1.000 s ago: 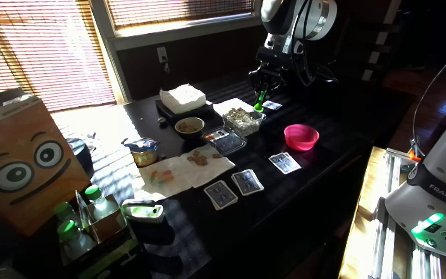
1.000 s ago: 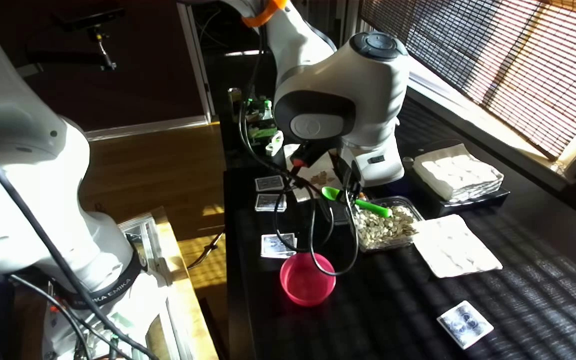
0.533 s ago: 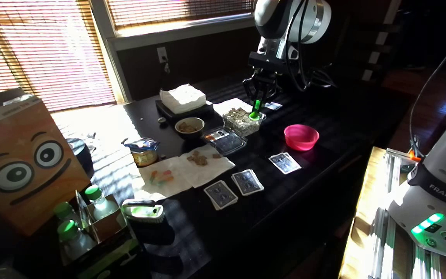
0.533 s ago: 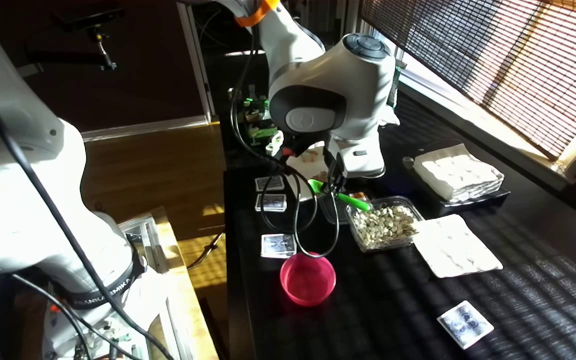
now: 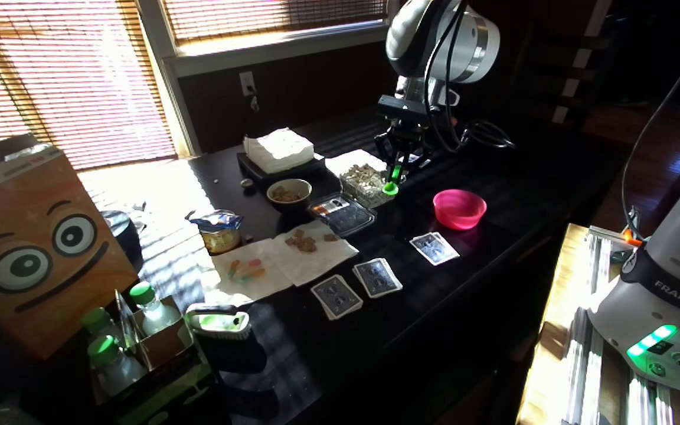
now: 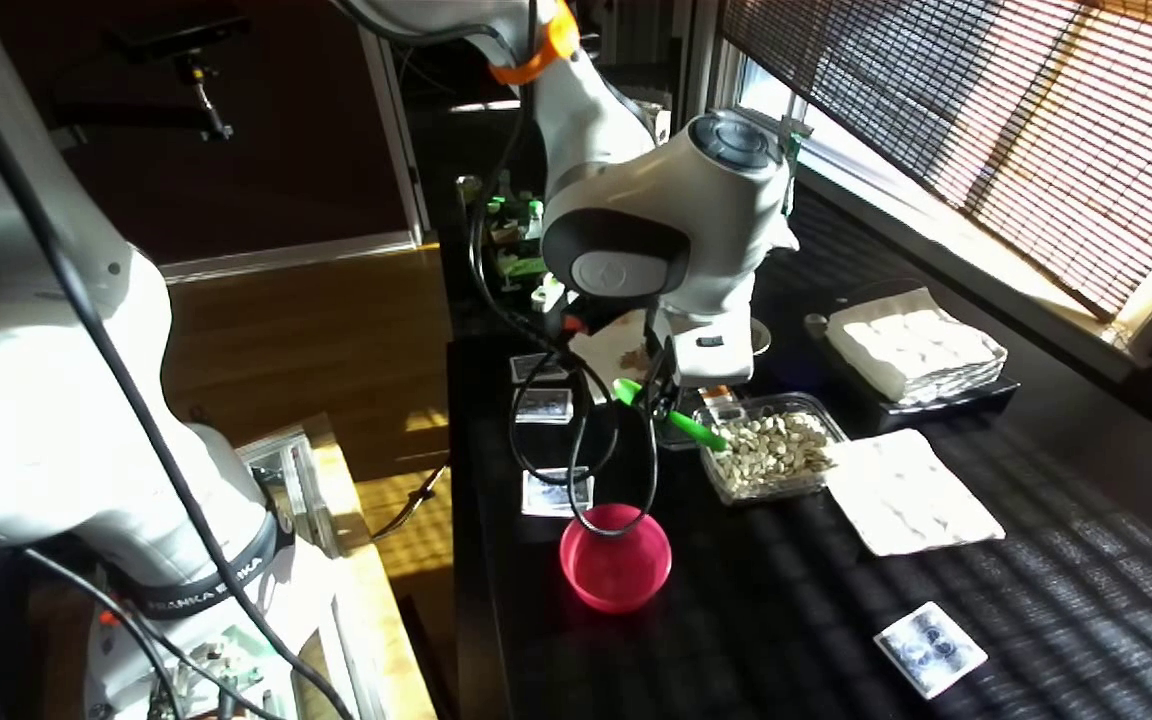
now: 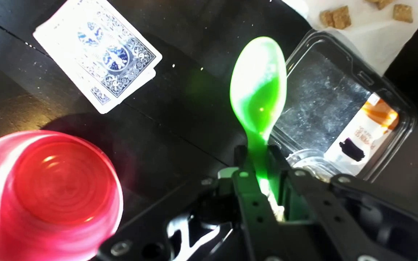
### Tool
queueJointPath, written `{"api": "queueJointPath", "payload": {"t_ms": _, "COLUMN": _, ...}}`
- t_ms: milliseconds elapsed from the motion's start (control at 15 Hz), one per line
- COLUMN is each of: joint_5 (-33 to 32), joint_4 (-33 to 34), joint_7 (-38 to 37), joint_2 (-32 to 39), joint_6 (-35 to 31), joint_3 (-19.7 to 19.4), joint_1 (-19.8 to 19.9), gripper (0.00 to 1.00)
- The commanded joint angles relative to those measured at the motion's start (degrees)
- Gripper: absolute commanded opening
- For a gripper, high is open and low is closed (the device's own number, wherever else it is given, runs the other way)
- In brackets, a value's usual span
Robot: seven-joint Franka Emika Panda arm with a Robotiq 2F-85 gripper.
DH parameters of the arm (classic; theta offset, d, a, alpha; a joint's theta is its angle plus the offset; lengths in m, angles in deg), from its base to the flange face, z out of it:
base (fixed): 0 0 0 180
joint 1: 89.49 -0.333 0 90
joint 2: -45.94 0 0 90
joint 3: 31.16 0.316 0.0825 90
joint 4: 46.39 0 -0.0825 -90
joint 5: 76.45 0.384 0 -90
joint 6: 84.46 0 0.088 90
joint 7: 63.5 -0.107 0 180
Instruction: Place some grains on the spoon, empty them into the container with grains and then place the spoon back
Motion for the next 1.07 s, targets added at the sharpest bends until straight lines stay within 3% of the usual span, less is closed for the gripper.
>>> {"api": "queueJointPath", "payload": {"t_ms": 0, "joint_5": 3.49, "joint_4": 0.04, "joint_7": -0.47, "joint_2": 3.32, "joint_6": -3.39, "joint_3": -0.66, "joint_1": -0.77, "gripper": 0.04}}
{"api": "queueJointPath", "payload": {"t_ms": 333, "joint_5": 6.23, "joint_4": 0.22, "joint_7": -0.39, "joint_2": 6.95, "joint_6": -6.83, "joint_3": -0.51, "joint_1": -0.88, "gripper": 0.04}}
{"api": "queueJointPath", "payload": {"t_ms": 1000, "joint_5": 5.51, "joint_4": 0.45, "joint_7": -3.65, "joint_2": 10.70, "joint_6": -8.55, "joint_3": -0.54, "joint_1": -1.72, "gripper": 0.04}}
